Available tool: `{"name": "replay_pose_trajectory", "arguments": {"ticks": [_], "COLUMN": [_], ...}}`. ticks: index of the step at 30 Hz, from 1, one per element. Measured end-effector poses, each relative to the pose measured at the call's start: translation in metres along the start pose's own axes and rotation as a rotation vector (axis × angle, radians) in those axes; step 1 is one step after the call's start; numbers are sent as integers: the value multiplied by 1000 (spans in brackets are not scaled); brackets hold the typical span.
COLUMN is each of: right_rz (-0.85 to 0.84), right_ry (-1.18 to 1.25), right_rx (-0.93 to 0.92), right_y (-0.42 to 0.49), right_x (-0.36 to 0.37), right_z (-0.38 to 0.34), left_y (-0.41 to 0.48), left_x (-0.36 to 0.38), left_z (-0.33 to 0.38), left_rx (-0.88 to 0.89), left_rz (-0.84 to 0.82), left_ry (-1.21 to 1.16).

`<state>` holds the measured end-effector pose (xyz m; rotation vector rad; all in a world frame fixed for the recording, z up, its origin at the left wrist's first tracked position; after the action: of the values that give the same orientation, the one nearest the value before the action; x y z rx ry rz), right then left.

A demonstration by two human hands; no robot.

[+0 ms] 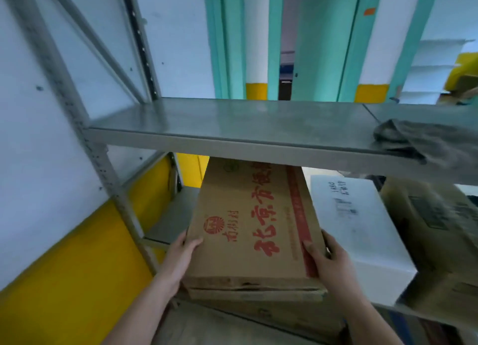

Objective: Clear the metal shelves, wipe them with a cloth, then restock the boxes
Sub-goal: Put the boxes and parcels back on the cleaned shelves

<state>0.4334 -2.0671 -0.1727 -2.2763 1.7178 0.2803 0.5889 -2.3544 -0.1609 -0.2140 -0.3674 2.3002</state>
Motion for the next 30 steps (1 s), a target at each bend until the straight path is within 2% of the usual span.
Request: {"name": "replay_pose_trajectory", "arguments": {"ticks": [3, 6, 11, 16, 23, 30], "right_rz": [-71, -102, -55, -22, 4, 63], "right_ry": [14, 24, 63, 33, -28, -53], "right_rx": [-2, 3, 84, 176, 231, 245], "right_y": [24, 48, 103, 147, 175, 165], "right_x": [70, 135, 228, 315, 377, 399], "right_z": [-11, -21, -31, -53, -59, -53], "left_y": [34, 84, 202, 309, 383, 407], "left_x": [-51, -95, -153, -203, -223, -212], "left_z": [9, 16, 36, 58, 50, 23], "left_rx": [44, 65, 31, 126, 86, -26], "left_rz": [117, 161, 133, 58, -32, 16], "left_ry": [21, 91, 297, 614, 872, 768]}}
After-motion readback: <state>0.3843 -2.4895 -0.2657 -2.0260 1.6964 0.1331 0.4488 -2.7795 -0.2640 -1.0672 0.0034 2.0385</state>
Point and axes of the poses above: each hand's wrist, its own y-axis towards the middle knuckle, its own x-axis out of the palm, z = x × y, the point moved 2 cm from there along y, towards the middle knuckle, and after that the axes turned 5 degrees about -y, right-handed, at the moved point
